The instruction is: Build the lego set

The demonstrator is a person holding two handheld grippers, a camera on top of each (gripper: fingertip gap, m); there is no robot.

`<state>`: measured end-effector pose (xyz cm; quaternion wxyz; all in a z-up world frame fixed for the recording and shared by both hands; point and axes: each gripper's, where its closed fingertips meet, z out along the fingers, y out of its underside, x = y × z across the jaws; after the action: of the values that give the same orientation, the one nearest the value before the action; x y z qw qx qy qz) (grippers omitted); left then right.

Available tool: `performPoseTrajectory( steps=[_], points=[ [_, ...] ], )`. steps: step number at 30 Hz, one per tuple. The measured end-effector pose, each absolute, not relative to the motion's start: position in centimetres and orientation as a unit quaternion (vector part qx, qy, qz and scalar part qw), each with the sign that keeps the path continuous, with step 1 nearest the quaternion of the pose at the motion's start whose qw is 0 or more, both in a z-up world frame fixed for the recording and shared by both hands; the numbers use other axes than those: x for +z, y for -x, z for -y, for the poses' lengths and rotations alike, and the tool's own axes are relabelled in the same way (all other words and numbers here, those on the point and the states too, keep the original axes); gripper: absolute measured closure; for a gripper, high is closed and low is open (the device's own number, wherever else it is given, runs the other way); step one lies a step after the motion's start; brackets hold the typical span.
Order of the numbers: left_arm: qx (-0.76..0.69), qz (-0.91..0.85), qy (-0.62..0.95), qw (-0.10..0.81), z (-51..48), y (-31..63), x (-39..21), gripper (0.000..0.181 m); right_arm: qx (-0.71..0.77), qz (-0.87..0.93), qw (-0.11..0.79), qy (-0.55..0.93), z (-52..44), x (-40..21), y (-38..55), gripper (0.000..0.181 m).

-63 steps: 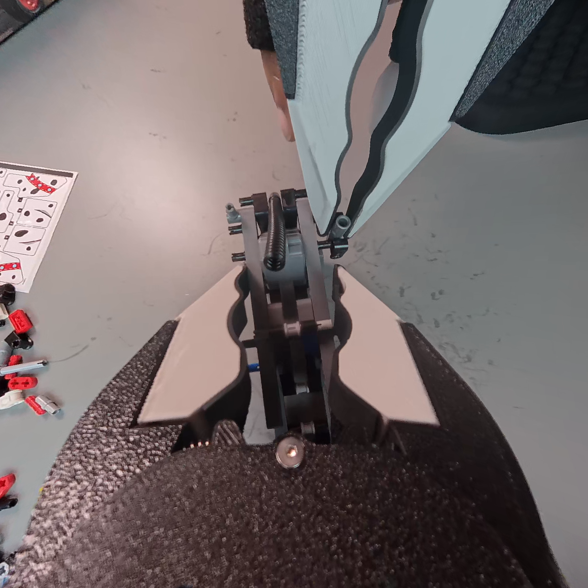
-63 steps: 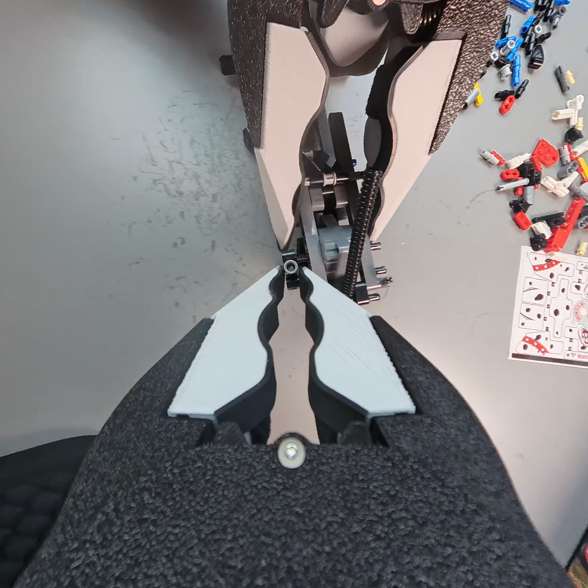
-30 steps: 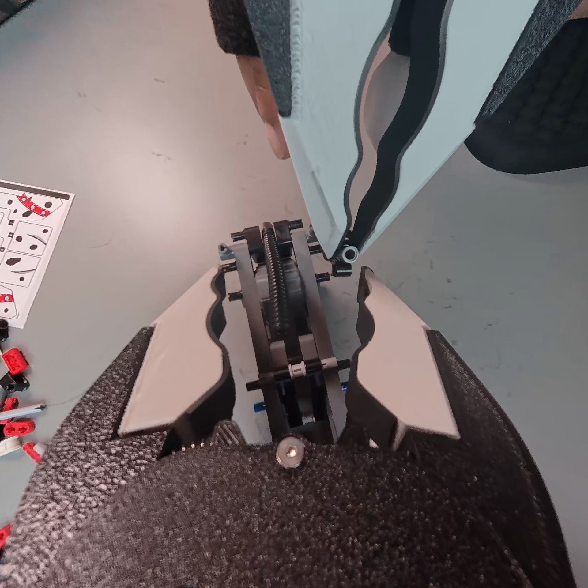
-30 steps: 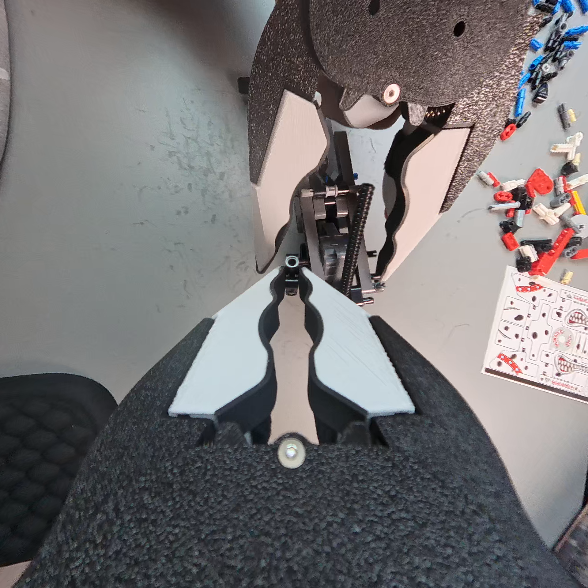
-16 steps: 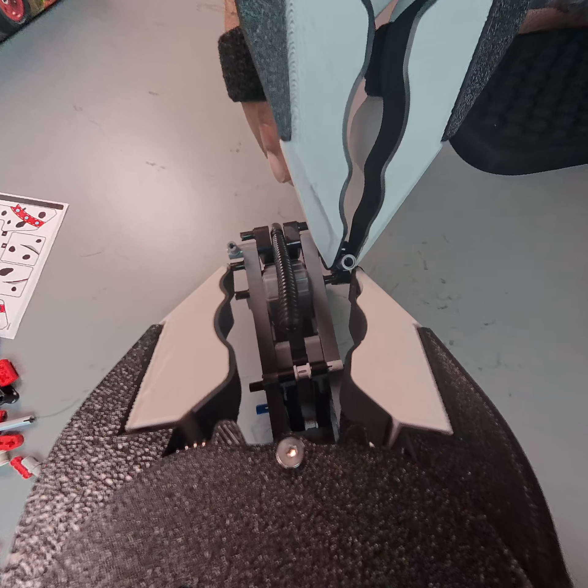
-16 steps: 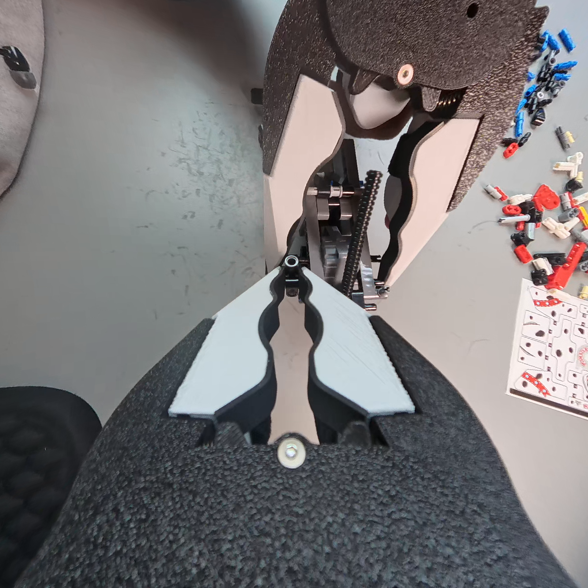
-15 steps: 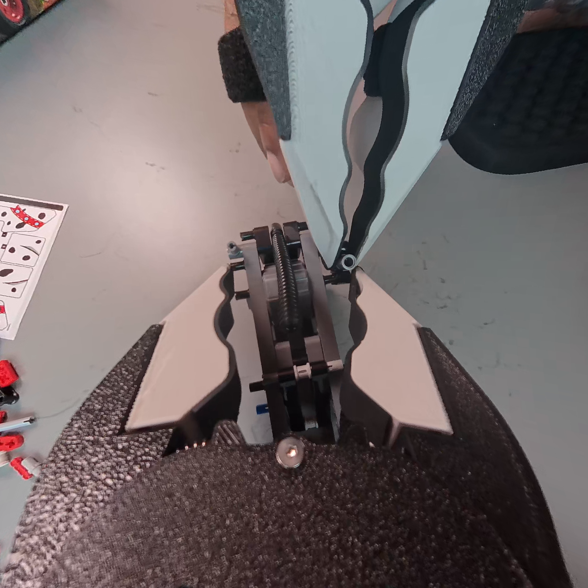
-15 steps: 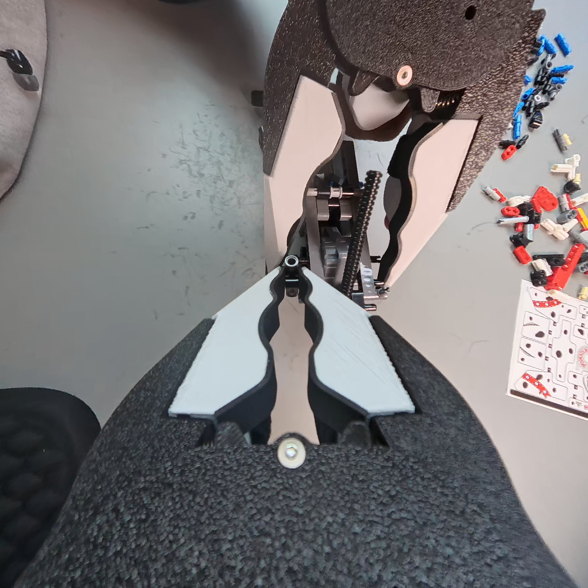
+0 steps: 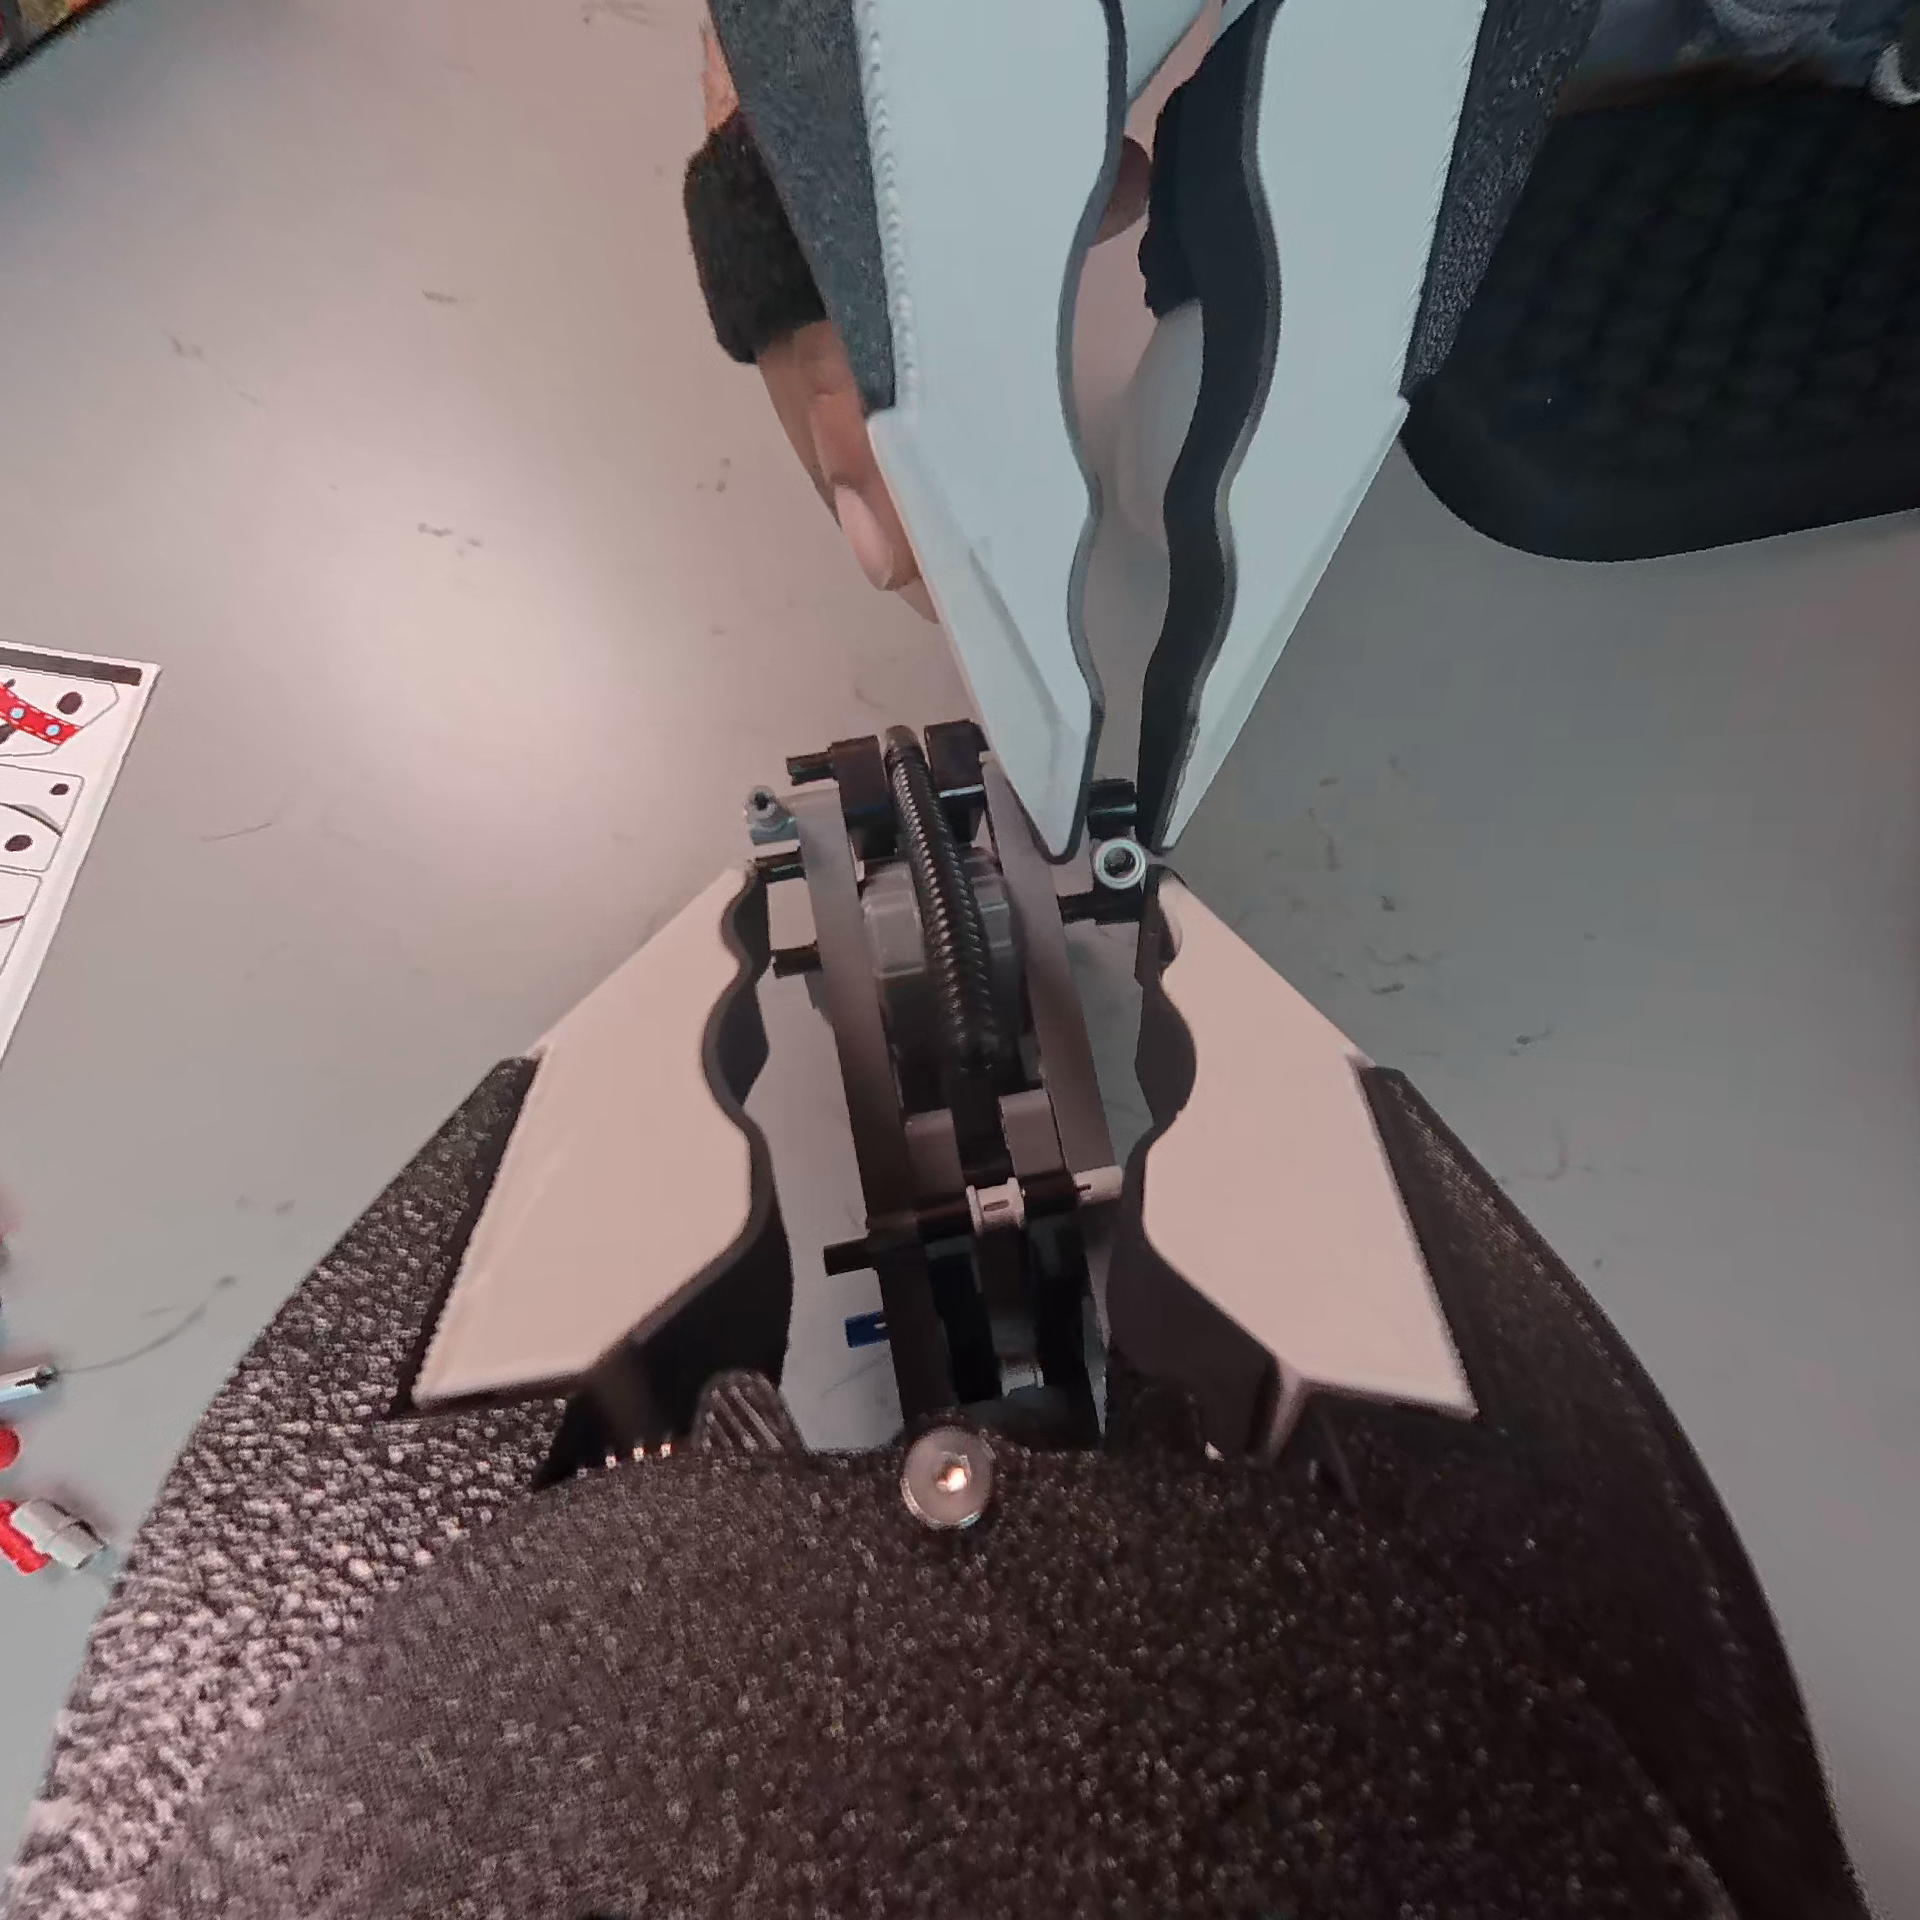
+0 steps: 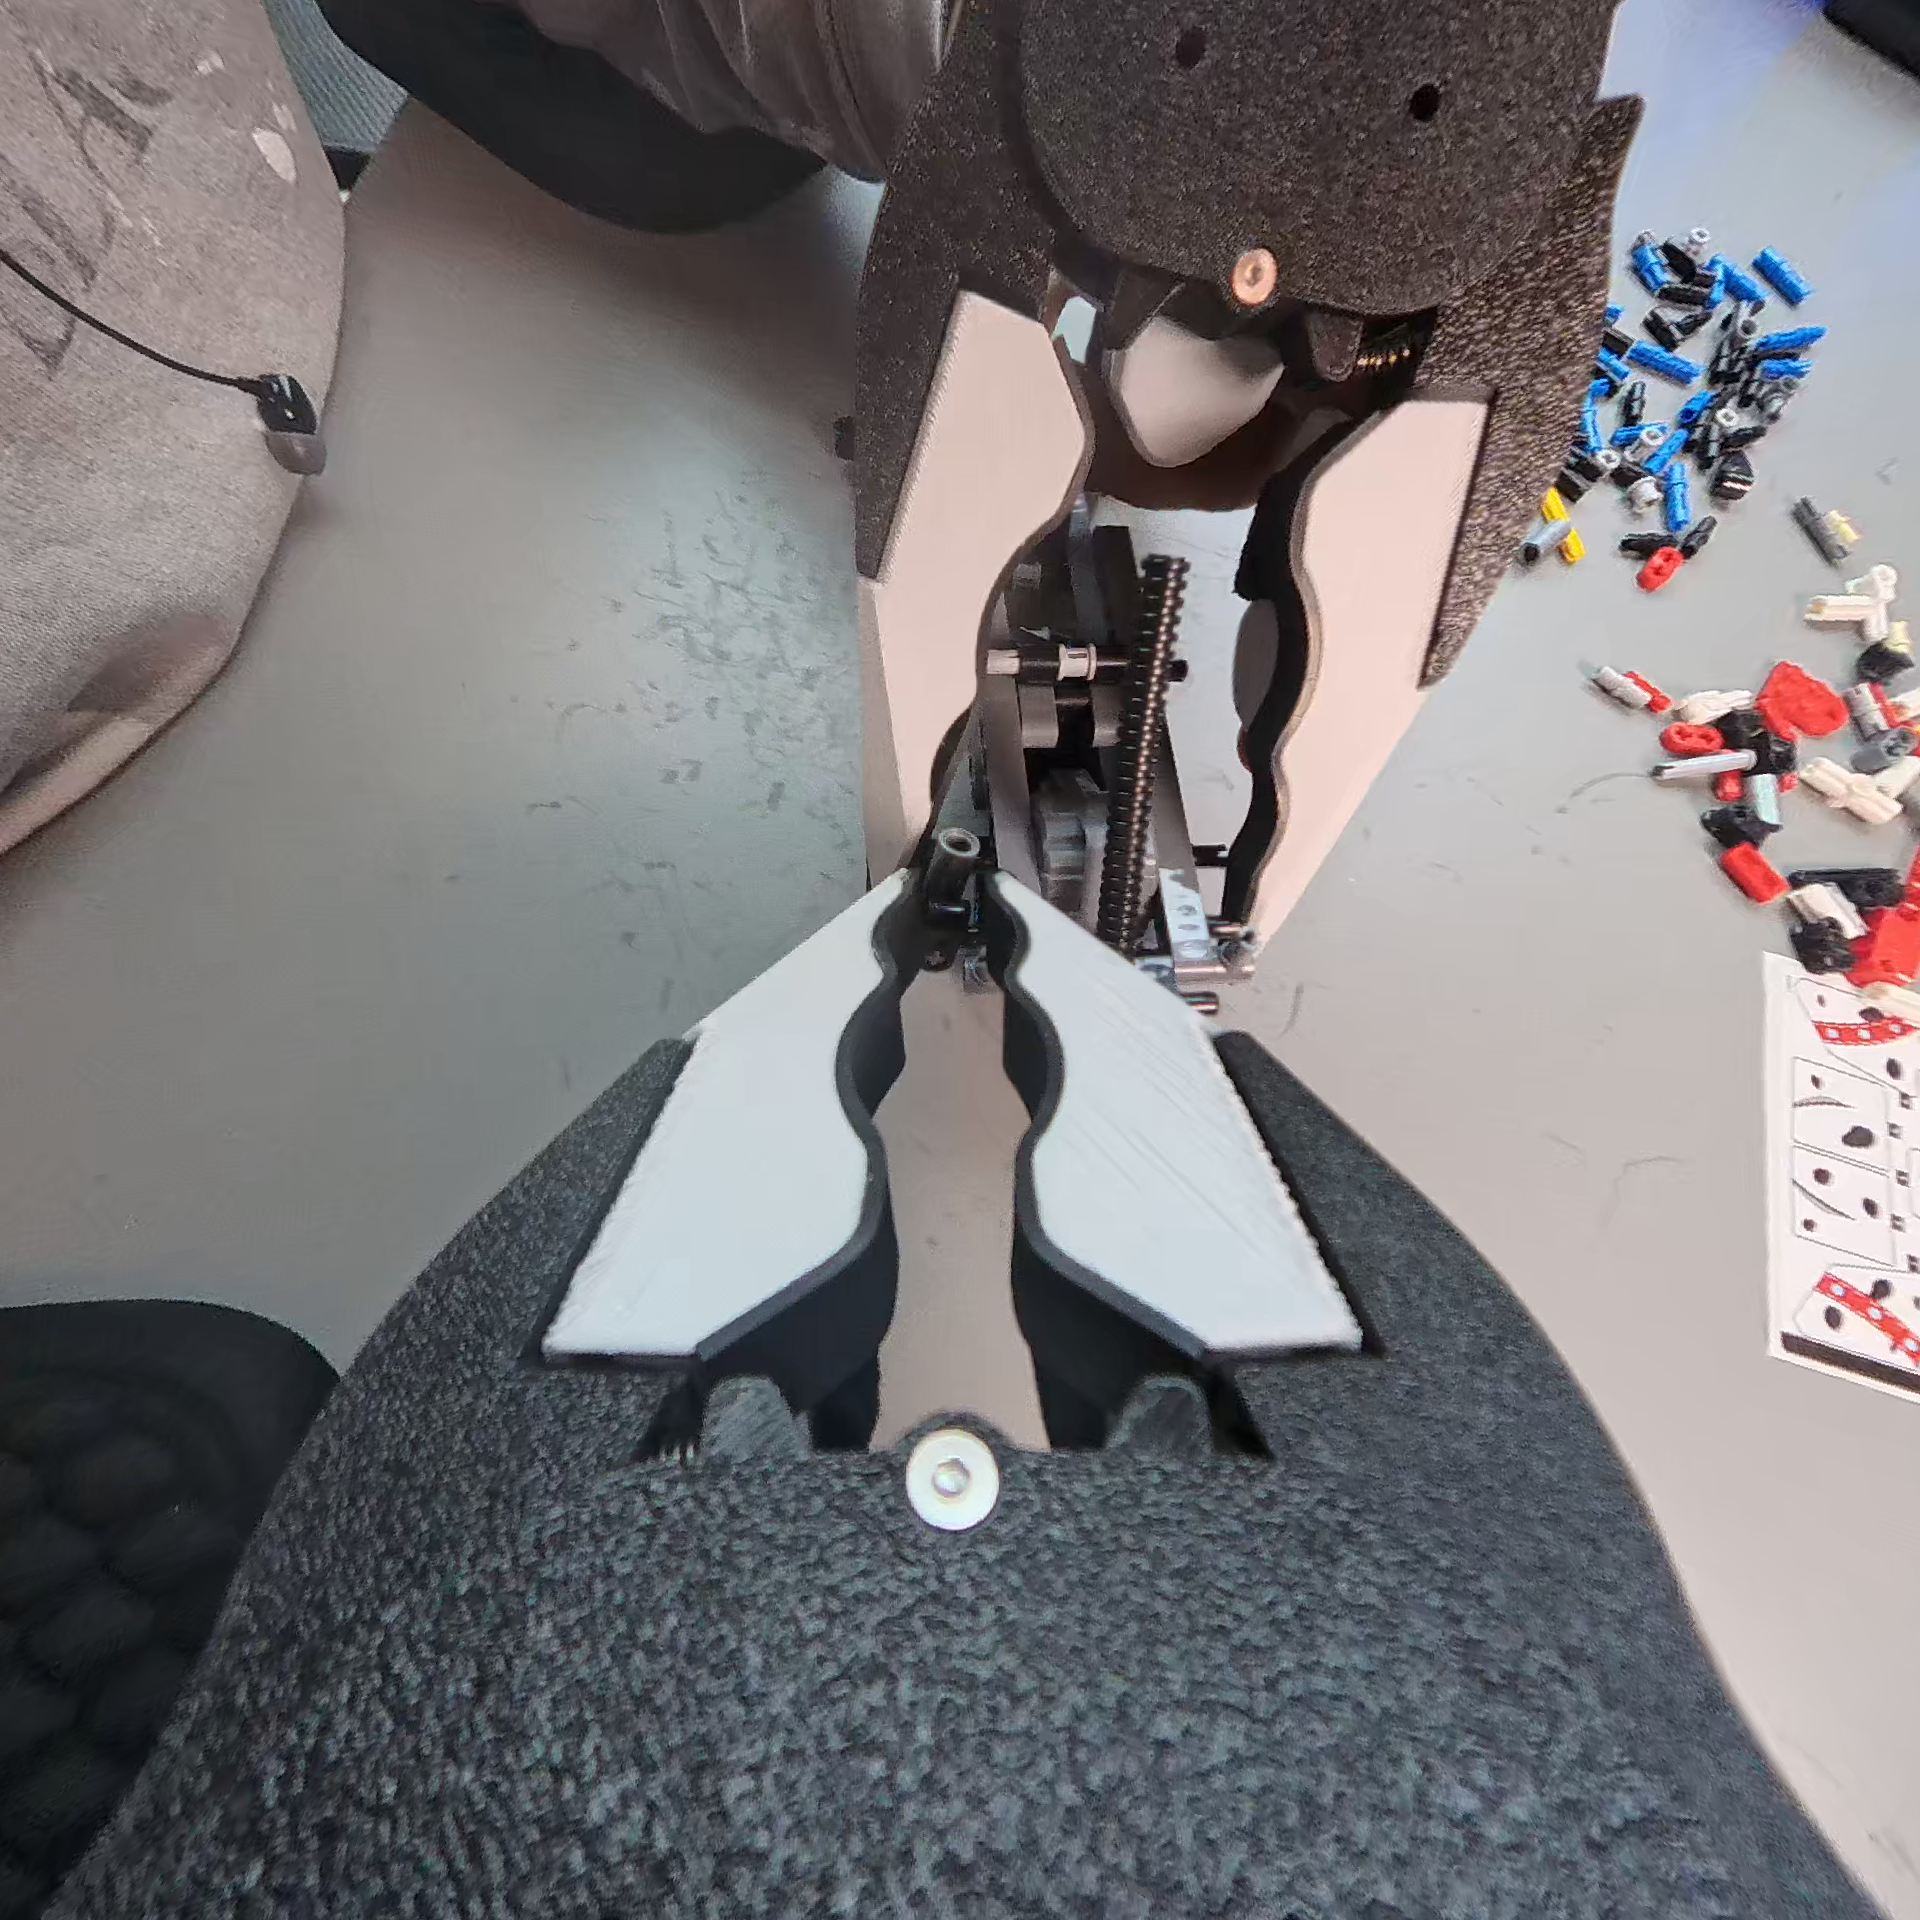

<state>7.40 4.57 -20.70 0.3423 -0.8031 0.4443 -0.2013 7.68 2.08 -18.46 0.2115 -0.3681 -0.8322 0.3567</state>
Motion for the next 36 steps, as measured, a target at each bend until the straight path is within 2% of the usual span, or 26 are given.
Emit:
performPoseTrajectory(
  steps=[6, 10, 22, 36],
  points=[
    [-0.197, -0.445, 0.807, 0.334, -4.4, -7.5, -20.7, 0.109, 0.325, 0.843, 0.225, 0.364, -1.9, -17.6, -7.7, 0.164],
    [-0.195, -0.448, 0.807, 0.333, -4.3, -7.6, -20.7, 0.109, 0.302, 0.857, 0.198, 0.368, -1.6, -18.7, -7.7, 0.168],
    [-0.192, -0.472, 0.788, 0.344, -3.7, -7.8, -20.9, 0.106, 0.351, 0.854, 0.237, 0.302, -1.0, -18.8, -8.0, 0.173],
    [-0.208, -0.472, 0.781, 0.353, -3.4, -8.1, -20.8, 0.106, 0.439, 0.797, 0.283, 0.302, -0.5, -18.4, -8.0, 0.174]
  ],
)
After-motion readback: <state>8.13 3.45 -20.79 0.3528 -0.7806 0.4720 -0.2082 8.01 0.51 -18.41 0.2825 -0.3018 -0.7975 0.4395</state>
